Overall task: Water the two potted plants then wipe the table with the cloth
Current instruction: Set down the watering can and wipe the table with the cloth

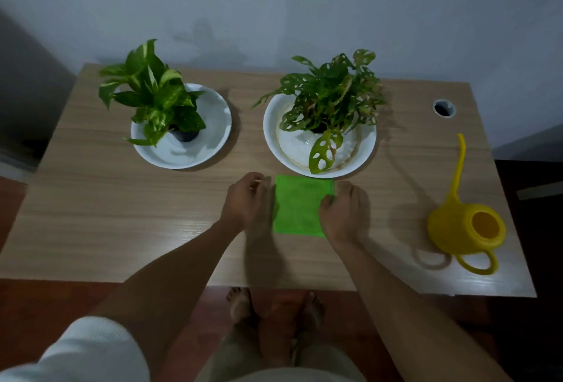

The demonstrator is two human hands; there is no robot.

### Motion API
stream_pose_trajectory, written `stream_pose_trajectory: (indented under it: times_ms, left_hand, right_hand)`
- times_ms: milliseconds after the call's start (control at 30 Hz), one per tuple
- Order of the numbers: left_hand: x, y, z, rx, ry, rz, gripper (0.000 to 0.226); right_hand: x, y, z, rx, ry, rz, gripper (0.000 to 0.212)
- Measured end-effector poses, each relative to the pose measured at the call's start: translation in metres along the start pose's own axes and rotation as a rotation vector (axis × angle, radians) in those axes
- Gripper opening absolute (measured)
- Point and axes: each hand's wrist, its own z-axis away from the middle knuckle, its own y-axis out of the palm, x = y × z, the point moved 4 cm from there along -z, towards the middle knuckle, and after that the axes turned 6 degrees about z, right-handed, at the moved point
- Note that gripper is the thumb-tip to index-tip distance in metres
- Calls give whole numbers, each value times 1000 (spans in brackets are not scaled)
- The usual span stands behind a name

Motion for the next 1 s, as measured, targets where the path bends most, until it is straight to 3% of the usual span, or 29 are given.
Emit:
stream_pose_trajectory:
  times_ms: [100, 200, 267, 433, 633, 833, 900, 1000]
  left_hand:
    - [26, -41, 7, -7, 183, -274, 14]
    - [58, -75, 15, 93, 316, -521, 35]
    - [73, -95, 18, 77, 368, -623, 51]
    - [102, -122, 9, 112, 390, -751, 77]
    - [107, -122, 8, 147, 407, -701, 67]
    - [113, -124, 5, 140, 438, -722, 62]
    - [111, -125, 6, 130, 443, -719, 62]
    - [108, -126, 7, 118, 439, -703, 63]
  right_hand:
    - [19, 24, 18, -74, -488, 191, 26]
    - [29, 51, 19, 97, -891, 265, 42]
    - [29, 64, 15, 218, -1011, 380, 50]
    - [34, 85, 20, 278, -889, 516, 61]
    - [107, 114, 51, 270, -571, 425, 74]
    - [168, 139, 82, 313, -705, 410, 74]
    - [151, 133, 86, 338, -740, 406, 74]
    - [112, 117, 73, 312, -600, 435, 76]
